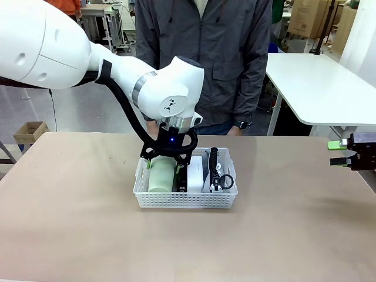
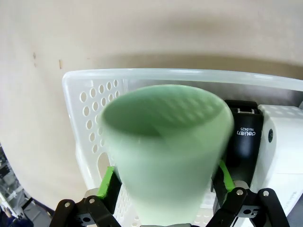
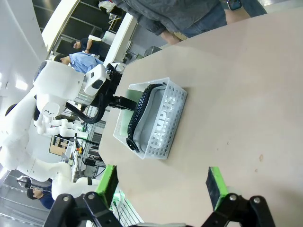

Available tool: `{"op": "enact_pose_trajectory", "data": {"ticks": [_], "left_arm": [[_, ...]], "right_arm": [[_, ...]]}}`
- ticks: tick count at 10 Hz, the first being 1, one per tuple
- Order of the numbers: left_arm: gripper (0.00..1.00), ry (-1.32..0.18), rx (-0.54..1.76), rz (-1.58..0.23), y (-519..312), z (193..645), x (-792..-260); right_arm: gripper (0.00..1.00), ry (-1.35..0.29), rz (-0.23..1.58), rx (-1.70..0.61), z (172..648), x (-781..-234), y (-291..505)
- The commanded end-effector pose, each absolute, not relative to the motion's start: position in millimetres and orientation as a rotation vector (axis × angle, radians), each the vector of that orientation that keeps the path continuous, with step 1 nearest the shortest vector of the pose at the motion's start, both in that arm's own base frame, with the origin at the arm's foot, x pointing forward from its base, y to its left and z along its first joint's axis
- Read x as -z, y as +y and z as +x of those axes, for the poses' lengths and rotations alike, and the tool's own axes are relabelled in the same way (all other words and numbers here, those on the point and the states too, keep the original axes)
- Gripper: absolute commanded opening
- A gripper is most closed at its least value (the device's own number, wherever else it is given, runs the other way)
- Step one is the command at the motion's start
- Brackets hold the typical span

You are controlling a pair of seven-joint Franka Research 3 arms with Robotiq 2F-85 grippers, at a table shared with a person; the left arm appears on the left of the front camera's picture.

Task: Efficiently arrange items inside the basket to fit them all.
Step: Pick up the Reusable plastic cup and place it inside the Organizing basket.

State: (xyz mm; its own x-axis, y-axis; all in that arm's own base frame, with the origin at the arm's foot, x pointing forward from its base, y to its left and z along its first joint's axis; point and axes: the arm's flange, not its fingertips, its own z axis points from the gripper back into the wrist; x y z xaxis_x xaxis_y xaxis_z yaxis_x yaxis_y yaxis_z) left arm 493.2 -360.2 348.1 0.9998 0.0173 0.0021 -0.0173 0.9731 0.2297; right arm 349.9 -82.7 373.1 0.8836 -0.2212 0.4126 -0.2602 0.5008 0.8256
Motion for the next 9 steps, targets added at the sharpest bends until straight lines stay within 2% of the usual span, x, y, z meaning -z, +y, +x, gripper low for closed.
{"op": "enact_pose_trajectory", "data": {"ticks": [1, 6, 7, 9], "left_arm": [[1.00, -0.029, -0.035, 0.258, -360.2, 491.8, -353.4], [1.00, -0.010, 0.005, 0.154, -352.2, 487.0, -371.8], [1.00, -0.013, 0.036, 0.087, -342.6, 479.8, -390.5], [1.00, 0.001, 0.141, -0.160, -298.2, 455.5, -440.0]], "right_arm": [[1.00, -0.510, 1.076, -0.005, 350.2, -375.6, -82.8], [1.00, -0.510, 1.076, -0.005, 350.2, -375.6, -82.8], [1.00, -0.510, 1.076, -0.005, 350.2, -375.6, -82.8], [1.00, -0.510, 1.076, -0.005, 350.2, -375.6, -82.8]]}}
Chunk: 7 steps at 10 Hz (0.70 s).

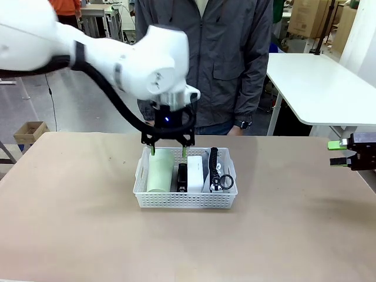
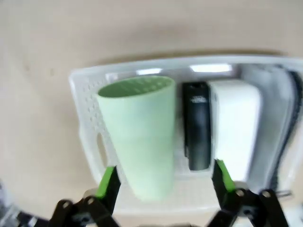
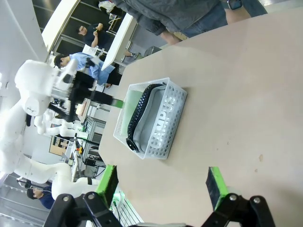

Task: Efficiently arrange items inside the basket to fit them all.
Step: Pick up the Reusable plastic cup and place it inside the Organizing basket.

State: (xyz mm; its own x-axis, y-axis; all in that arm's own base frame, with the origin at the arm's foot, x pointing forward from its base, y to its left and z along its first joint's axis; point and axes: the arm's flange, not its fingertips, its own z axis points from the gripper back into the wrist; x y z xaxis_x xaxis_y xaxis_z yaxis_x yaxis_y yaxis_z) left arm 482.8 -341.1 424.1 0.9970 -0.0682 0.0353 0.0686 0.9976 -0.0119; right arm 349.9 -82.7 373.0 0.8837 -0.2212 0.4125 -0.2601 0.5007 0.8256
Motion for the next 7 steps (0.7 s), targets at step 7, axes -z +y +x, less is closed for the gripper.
{"op": "enact_pose_trajectory", "data": {"ticks": [7], "left_arm": [[1.00, -0.325, 0.357, -1.251, -37.4, 345.4, -453.5]], "right_arm": [[1.00, -0.510, 1.076, -0.005, 350.2, -375.6, -82.8]]}}
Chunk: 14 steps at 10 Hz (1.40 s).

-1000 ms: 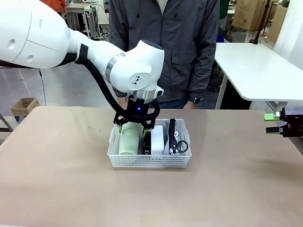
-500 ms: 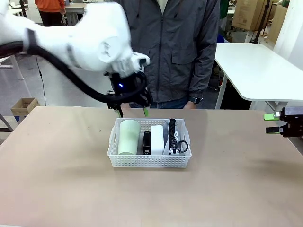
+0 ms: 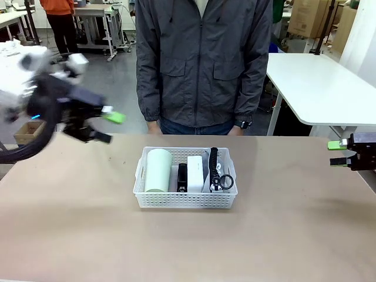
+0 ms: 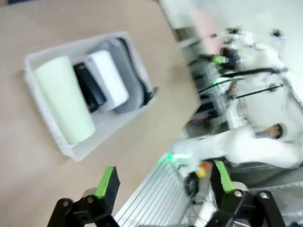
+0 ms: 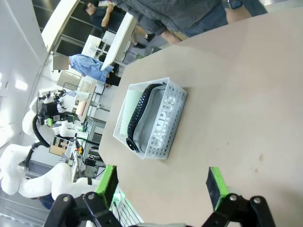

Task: Efficiently arrange items inside the basket to fit them all.
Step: Pick up the Reusable plastic cup and place it inside the Organizing basket.

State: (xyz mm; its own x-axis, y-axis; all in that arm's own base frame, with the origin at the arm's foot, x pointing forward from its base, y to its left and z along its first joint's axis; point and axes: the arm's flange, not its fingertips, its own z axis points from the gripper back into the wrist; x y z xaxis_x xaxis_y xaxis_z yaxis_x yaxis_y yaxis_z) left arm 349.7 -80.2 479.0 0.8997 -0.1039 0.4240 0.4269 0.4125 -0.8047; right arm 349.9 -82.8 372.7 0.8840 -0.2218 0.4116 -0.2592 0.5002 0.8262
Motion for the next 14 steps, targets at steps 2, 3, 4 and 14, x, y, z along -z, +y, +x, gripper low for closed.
{"op": "enact_pose_trajectory", "data": {"ticks": [2, 3, 4, 14], "left_arm": [[1.00, -0.480, 0.400, -1.396, 19.2, 316.0, -416.0], [1.00, -0.462, 0.454, -1.484, 46.3, 310.3, -392.3], [1.00, -0.421, 0.432, -1.533, 68.5, 310.1, -367.3], [1.00, -0.395, 0.406, -1.621, 81.3, 300.7, -345.9]], "right_arm": [[1.00, -0.510, 1.076, -0.005, 350.2, -375.6, -82.8], [1.00, -0.510, 1.076, -0.005, 350.2, -375.6, -82.8], [1.00, -0.510, 1.076, -0.005, 350.2, -375.6, -82.8], [1.00, -0.510, 1.076, -0.005, 350.2, -375.6, -82.8]]}}
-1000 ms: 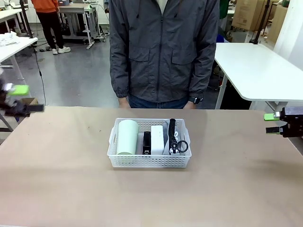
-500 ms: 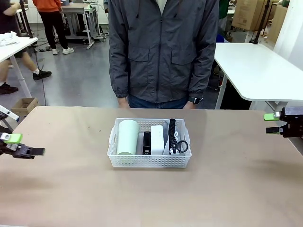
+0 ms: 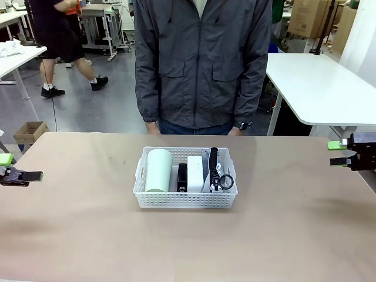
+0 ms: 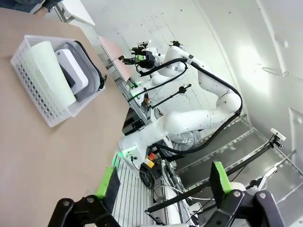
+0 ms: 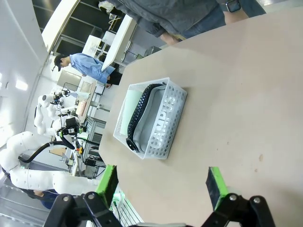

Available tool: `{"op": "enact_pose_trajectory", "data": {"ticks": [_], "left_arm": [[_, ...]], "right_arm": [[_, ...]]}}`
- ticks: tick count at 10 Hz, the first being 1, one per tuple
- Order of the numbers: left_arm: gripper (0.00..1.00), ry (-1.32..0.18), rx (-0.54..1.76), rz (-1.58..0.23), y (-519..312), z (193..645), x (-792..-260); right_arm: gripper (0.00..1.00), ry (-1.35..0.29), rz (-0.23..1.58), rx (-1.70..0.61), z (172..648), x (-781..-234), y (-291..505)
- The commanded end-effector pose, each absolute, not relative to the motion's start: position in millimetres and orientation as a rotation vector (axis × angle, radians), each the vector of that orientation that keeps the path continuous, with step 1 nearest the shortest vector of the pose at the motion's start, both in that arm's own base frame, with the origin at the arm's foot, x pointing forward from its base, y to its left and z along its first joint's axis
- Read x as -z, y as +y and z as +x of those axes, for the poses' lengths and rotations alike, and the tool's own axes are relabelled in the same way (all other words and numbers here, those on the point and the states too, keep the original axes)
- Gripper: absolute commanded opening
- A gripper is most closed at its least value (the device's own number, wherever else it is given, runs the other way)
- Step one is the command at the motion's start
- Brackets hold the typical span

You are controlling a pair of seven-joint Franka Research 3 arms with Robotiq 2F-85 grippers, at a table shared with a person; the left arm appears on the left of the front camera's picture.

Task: Efficiently arrange items inside the basket to fit them all.
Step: Pick up the Reusable plastic cup and place it inside the Organizing basket.

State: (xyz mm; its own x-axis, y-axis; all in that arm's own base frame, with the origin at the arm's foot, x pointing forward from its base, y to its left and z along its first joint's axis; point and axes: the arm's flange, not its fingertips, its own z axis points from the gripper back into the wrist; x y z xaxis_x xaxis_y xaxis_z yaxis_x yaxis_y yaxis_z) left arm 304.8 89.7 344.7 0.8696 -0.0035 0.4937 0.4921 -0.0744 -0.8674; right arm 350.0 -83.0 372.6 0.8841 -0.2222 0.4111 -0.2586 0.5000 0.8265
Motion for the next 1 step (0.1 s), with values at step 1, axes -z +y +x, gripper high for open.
{"op": "enact_pose_trajectory", "data": {"ticks": [1], "left_arm": [[1.00, -0.395, 0.406, -1.621, 81.3, 300.7, -345.9]], "right_arm": [[1.00, -0.510, 1.076, -0.005, 350.2, -375.6, -82.8]]}}
